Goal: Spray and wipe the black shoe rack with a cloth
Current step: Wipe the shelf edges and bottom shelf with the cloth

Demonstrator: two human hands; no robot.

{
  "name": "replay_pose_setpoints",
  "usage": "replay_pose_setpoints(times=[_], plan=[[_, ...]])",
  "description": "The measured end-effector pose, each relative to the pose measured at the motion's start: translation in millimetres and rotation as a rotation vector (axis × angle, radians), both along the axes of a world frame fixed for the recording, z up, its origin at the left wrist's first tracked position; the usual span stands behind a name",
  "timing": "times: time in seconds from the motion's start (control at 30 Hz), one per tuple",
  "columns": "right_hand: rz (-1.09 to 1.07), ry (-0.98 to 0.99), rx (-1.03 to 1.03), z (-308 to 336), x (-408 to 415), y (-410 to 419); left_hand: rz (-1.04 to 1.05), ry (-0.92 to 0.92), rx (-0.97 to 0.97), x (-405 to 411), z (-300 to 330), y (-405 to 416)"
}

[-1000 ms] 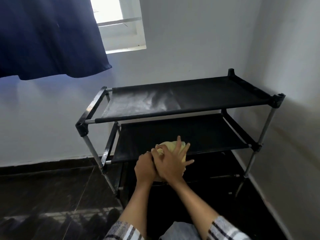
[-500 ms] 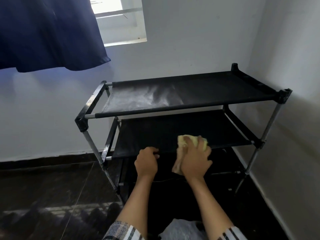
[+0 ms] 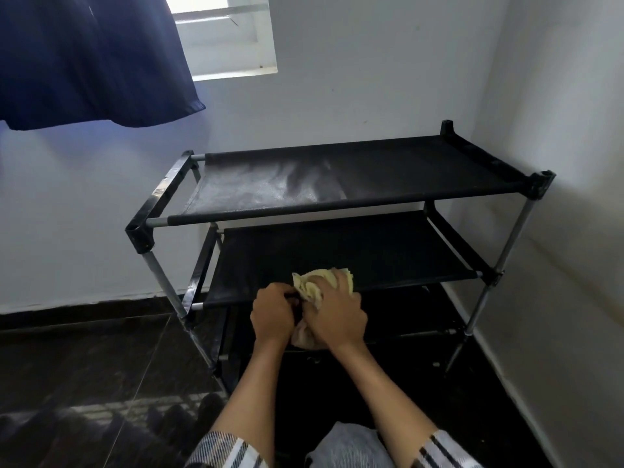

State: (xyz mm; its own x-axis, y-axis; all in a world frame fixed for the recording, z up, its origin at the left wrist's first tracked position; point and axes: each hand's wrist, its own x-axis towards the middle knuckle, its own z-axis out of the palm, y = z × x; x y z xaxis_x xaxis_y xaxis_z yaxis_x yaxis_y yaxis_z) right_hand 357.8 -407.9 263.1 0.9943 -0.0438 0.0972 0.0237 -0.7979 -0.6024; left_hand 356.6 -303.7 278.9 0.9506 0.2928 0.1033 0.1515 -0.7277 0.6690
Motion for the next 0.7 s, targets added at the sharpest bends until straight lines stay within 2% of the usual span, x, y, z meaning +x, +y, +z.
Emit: replay_pose_setpoints(times=[0.13, 0.2, 0.3, 0.43, 0.5, 0.57, 0.7], plan=[[-0.353, -0.012, 0.007, -3, 8, -64, 0.019, 0.015, -0.006, 3, -2, 0], [-0.427, -0.04, 0.027, -4, 6, -77, 0.021, 0.017, -0.019, 3, -2, -1], [-0.339, -0.019, -0.047, -1, 2, -55, 0.039, 0.024, -0.027, 4, -3, -2], [-0.04, 0.018, -0.085, 8, 1, -7, 0.051, 0.01, -0.024, 3, -1, -6], [0.044, 0.039, -0.073, 11, 2, 1, 0.045, -0.004, 0.004, 1, 0, -7], [0.019, 0.03, -0.059, 8, 0, -9, 0.062, -0.002, -0.007, 0, 0, -7], [-0.327, 0.001, -0.059, 1, 2, -70, 0.07, -0.011, -0.029, 1, -1, -8]])
